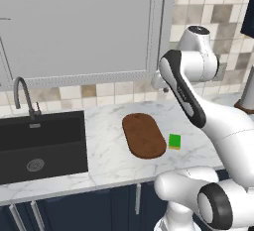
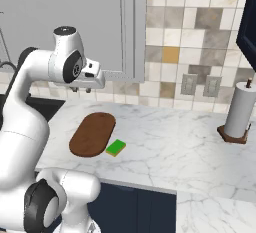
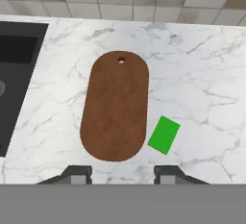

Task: Pick up the sponge from the counter and clean the cutting board by briefly scrubbing or pressing down on the cutting board. Once finished, release the sponge.

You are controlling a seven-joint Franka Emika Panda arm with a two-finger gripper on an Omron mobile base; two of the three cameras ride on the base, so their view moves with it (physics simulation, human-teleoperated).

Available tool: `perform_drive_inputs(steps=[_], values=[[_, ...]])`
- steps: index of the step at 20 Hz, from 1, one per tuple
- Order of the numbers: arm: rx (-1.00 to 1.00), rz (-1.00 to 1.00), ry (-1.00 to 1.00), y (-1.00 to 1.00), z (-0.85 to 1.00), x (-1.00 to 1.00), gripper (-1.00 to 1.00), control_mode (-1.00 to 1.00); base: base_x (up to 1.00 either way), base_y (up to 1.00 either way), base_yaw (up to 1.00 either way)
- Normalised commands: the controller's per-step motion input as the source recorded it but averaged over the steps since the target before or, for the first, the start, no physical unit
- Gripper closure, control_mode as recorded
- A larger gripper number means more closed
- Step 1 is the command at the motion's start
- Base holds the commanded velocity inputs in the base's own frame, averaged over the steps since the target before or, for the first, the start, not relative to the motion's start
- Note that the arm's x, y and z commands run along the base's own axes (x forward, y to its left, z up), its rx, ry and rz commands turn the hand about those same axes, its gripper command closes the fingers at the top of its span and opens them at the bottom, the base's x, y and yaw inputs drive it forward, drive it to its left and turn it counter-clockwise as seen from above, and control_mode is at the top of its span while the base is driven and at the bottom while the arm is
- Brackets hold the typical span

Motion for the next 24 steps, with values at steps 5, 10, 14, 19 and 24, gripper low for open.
perform_drive_inputs(steps=[5, 10, 14, 19, 24], values=[[0.00, 0.00, 0.00, 0.00, -0.02, -0.05, -1.00, -1.00, 0.00, 0.00, 0.00], [0.00, -0.04, 0.12, -0.16, -0.58, -0.36, -1.00, -1.00, 0.00, 0.00, 0.00], [0.00, -0.15, 0.15, -0.41, -0.76, -0.31, -1.00, -1.00, 0.00, 0.00, 0.00], [0.00, -0.11, 0.12, -0.56, -0.63, -0.08, -1.00, -1.00, 0.00, 0.00, 0.00], [-0.04, -0.06, 0.03, -0.13, -0.48, 0.07, -1.00, -1.00, 0.00, 0.00, 0.00]])
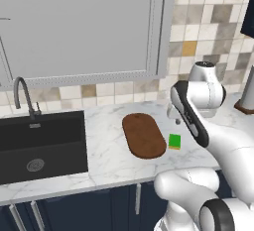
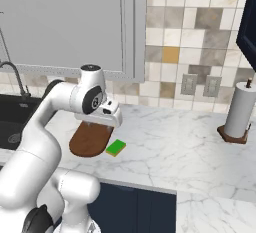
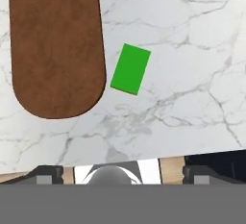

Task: Pick up the sponge from the counter and clean the cutting board by briefly scrubbing or pressing down on the cutting board. Once finished, release the sponge.

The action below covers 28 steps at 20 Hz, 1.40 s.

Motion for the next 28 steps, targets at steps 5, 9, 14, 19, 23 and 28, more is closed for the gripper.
perform_drive_inputs(steps=[5, 9, 14, 19, 23, 28], values=[[-0.04, -0.01, 0.04, -0.13, -0.42, 0.03, -1.00, -1.00, 0.00, 0.00, 0.00], [0.00, 0.00, 0.11, -0.15, -0.28, 0.04, -1.00, -1.00, 0.00, 0.00, 0.00], [0.00, -0.03, 0.14, -0.07, -0.26, 0.14, -1.00, -1.00, 0.00, 0.00, 0.00], [0.00, -0.03, 0.13, -0.05, -0.28, 0.20, -1.00, -1.00, 0.00, 0.00, 0.00], [0.01, -0.02, 0.13, -0.07, -0.30, 0.17, -1.00, -1.00, 0.00, 0.00, 0.00], [0.08, -0.04, 0.05, -0.07, -0.24, 0.17, -1.00, -1.00, 0.00, 0.00, 0.00]])
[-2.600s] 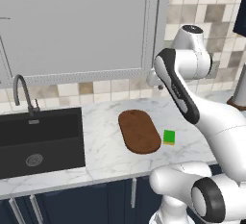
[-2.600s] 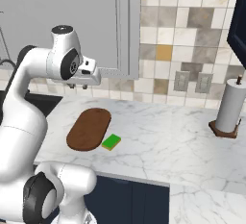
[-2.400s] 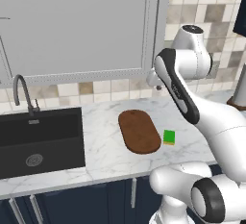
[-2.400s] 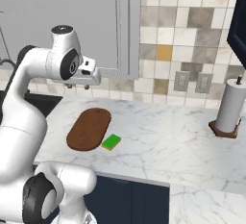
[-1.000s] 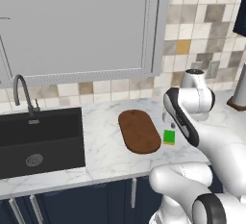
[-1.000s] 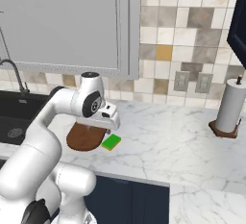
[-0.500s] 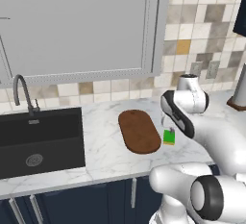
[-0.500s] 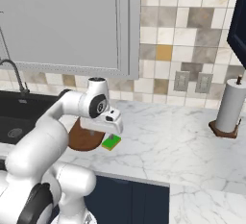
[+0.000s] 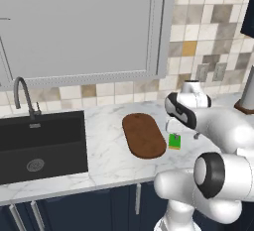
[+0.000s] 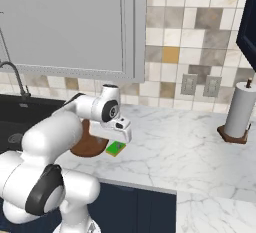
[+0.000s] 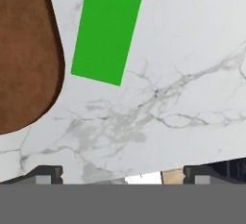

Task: Pick up the sponge from the counter and clean the cutting board by briefly scrubbing or pressing down on the cutting board. Once finished, release the sponge.

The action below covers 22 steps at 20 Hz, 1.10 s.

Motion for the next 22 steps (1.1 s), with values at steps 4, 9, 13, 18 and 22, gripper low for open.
perform_drive_inputs(steps=[4, 9, 13, 18, 22], values=[[0.12, -0.08, 0.00, 0.00, -0.08, 0.23, -1.00, -1.00, 0.00, 0.00, 0.00], [0.07, -0.09, 0.00, 0.00, -0.06, 0.24, -1.00, -1.00, 0.00, 0.00, 0.00], [0.01, -0.09, 0.00, 0.00, -0.12, 0.25, -1.00, -1.00, 0.00, 0.00, 0.00], [0.00, -0.10, 0.01, 0.00, -0.13, 0.18, -1.00, -1.00, 0.00, 0.00, 0.00], [0.00, -0.11, 0.04, 0.00, -0.11, 0.15, -1.00, -1.00, 0.00, 0.00, 0.00]])
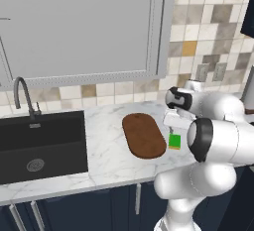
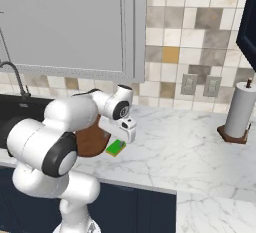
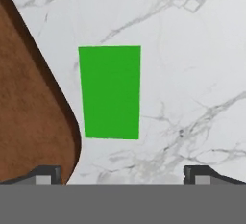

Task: Pick up the sponge from the counter and clean the cutting board by briefly scrubbing or pressing down on the cutting board. Once finished, release the sponge.

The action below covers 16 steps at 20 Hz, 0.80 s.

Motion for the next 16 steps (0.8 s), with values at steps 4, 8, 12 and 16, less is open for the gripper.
perform_drive_inputs(steps=[4, 8, 12, 16], values=[[0.00, -0.09, 0.04, 0.00, -0.18, 0.06, -1.00, -1.00, 0.00, 0.00, 0.00], [0.00, -0.10, 0.05, 0.00, -0.18, 0.07, -1.00, -1.00, 0.00, 0.00, 0.00], [0.00, -0.10, 0.06, 0.00, -0.13, 0.10, -1.00, -1.00, 0.00, 0.00, 0.00], [0.00, -0.10, 0.07, 0.00, -0.11, 0.14, -1.00, -1.00, 0.00, 0.00, 0.00]])
